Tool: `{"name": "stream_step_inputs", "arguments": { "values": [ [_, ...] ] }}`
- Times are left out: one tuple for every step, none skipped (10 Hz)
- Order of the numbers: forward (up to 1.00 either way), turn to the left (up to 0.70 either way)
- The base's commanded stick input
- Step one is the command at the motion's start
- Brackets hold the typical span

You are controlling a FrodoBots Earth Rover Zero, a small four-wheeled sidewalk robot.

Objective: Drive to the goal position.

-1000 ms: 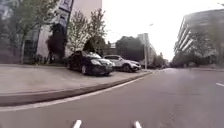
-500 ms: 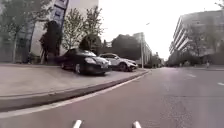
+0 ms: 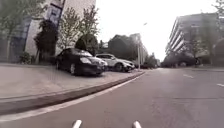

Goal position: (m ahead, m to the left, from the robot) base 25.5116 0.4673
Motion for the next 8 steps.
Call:
{"name": "stream_step_inputs", "arguments": {
  "values": [
    [0.45, -0.22],
    [0.45, -0.22],
    [0.45, -0.22],
    [0.70, 0.00],
    [0.70, 0.00],
    [0.70, 0.00],
    [0.70, 0.00],
    [0.70, 0.00]
  ]
}}
